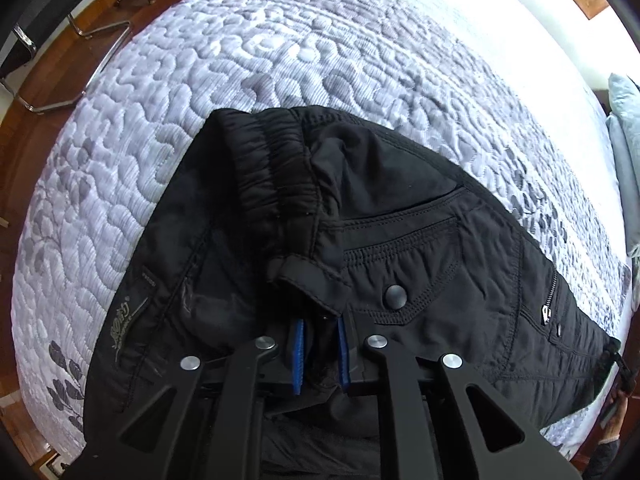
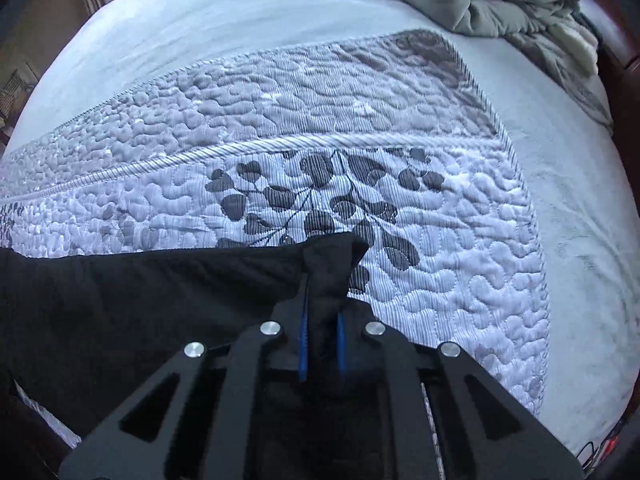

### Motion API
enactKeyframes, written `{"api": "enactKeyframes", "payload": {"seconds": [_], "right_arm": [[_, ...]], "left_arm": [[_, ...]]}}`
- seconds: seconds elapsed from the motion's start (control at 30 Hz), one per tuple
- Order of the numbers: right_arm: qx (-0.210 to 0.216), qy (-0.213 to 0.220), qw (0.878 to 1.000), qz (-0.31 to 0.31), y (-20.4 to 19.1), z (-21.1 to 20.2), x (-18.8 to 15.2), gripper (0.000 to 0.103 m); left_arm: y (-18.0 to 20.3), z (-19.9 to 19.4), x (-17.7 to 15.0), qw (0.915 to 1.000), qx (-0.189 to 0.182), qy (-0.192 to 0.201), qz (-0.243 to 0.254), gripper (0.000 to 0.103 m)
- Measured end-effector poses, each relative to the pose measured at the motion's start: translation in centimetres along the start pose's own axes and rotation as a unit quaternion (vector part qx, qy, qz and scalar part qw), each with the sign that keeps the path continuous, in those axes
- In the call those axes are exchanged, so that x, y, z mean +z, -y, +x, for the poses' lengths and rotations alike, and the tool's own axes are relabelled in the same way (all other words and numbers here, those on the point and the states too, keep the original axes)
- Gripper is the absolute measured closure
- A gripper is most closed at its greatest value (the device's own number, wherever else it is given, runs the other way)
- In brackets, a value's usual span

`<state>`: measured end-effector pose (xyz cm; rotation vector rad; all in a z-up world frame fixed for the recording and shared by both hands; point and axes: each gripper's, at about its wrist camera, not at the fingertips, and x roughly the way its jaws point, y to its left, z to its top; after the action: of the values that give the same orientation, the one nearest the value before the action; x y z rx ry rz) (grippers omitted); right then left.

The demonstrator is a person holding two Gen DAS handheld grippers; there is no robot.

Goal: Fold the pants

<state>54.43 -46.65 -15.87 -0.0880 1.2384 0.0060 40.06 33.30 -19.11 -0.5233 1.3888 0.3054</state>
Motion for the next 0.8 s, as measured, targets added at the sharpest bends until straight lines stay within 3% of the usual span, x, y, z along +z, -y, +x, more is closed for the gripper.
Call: {"api": "enactKeyframes", "payload": {"seconds": [0.13,0.33,0.53,0.8], "right_arm": [[0.013,0.062,0.998,-0.002,-0.6,-5.1,-1.3,0.094],[0.047,0.154,0.987,0.009,-0.1,-13.5,-4.9,0.094],[0.066,0.229,0.971,0.022,1.0,-20.4,-11.8,0.094],[0.093,0.275,0.955,0.066,4.1,-24.2,-22.5,0.093]], "left_arm": [[0.3,-2.6,-1.0,0.9992,-0.014,0.037,0.005,0.091],[-0.8,-7.5,-4.0,0.9926,-0.076,0.095,0.0,0.091],[-2.8,-11.7,-9.1,0.9827,-0.126,0.135,0.014,0.091],[-7.4,-14.4,-16.8,0.9697,-0.183,0.162,0.001,0.091]]}}
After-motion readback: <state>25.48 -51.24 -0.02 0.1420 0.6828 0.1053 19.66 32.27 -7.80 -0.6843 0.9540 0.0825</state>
